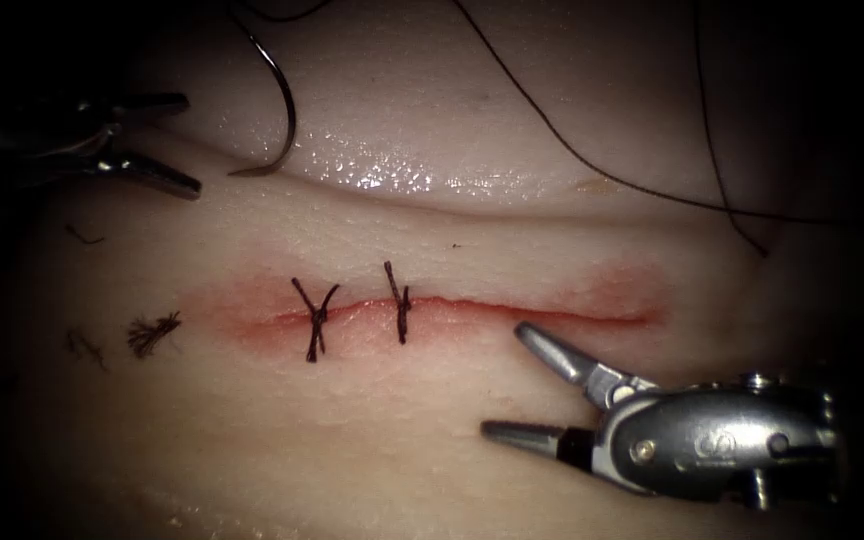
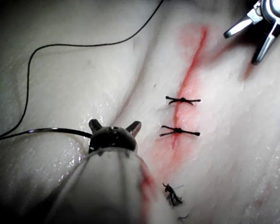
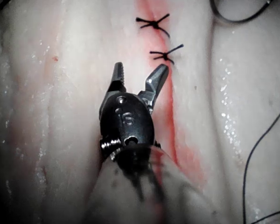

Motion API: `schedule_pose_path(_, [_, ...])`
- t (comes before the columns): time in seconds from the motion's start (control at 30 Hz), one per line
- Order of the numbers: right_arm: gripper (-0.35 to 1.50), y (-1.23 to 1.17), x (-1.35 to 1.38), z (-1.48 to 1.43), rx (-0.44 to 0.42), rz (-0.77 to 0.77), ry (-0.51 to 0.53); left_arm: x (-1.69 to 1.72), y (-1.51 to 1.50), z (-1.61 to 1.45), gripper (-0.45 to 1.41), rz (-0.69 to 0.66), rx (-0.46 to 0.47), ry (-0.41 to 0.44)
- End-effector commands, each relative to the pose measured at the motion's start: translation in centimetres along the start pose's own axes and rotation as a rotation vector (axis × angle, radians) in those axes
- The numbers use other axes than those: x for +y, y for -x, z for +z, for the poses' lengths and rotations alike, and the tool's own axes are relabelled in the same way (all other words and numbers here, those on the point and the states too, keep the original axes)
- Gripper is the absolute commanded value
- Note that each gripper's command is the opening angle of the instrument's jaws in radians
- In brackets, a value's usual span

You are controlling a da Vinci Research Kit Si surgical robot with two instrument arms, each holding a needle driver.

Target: Wound Closure

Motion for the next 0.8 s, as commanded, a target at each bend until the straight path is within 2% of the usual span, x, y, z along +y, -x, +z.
schedule_pose_path(0.03, [0.39, -0.01, 0.00, -0.08, -0.011, 0.031, 0.003, 0.02, 0.00, 0.11, 0.64, -0.004, 0.007, -0.003])
schedule_pose_path(0.1, [0.22, -0.07, 0.08, -0.17, -0.023, 0.042, 0.004, 0.03, -0.04, 0.17, 0.63, -0.015, 0.026, -0.015])
schedule_pose_path(0.23, [0.22, -0.15, 0.34, -0.36, -0.043, 0.072, -0.005, 0.06, -0.11, 0.25, 0.61, -0.036, 0.084, -0.048])
schedule_pose_path(0.33, [0.22, -0.16, 0.48, -0.47, -0.034, 0.087, 0.007, 0.09, -0.14, 0.31, 0.56, -0.043, 0.094, -0.063])
schedule_pose_path(0.37, [0.10, -0.14, 0.52, -0.51, -0.023, 0.090, 0.013, 0.10, -0.14, 0.33, 0.54, -0.044, 0.093, -0.066])
schedule_pose_path(0.43, [-0.35, -0.12, 0.55, -0.57, -0.018, 0.119, 0.014, 0.12, -0.15, 0.36, 0.54, -0.047, 0.089, -0.081])
schedule_pose_path(0.5, [-0.35, -0.09, 0.55, -0.61, -0.021, 0.204, -0.002, 0.13, -0.15, 0.39, 0.56, -0.042, 0.091, -0.088])
schedule_pose_path(0.53, [-0.10, -0.08, 0.55, -0.61, -0.021, 0.239, -0.005, 0.14, -0.15, 0.42, 0.66, -0.053, 0.086, -0.089])
schedule_pose_path(0.57, [0.46, -0.08, 0.53, -0.61, -0.021, 0.285, -0.007, 0.14, -0.15, 0.44, 0.78, -0.059, 0.082, -0.094])
schedule_pose_path(0.6, [0.78, -0.08, 0.52, -0.61, -0.022, 0.314, -0.007, 0.13, -0.15, 0.45, 0.91, -0.066, 0.075, -0.104])
schedule_pose_path(0.63, [1.01, -0.08, 0.50, -0.60, -0.025, 0.336, -0.008, 0.12, -0.15, 0.47, 1.00, -0.068, 0.066, -0.125])
schedule_pose_path(0.73, [1.18, -0.11, 0.42, -0.60, -0.028, 0.362, -0.012, 0.06, -0.13, 0.54, 1.06, -0.070, 0.036, -0.151])
schedule_pose_path(0.8, [1.20, -0.14, 0.40, -0.63, -0.033, 0.367, -0.015, 0.03, -0.09, 0.60, 1.08, -0.075, 0.008, -0.149])
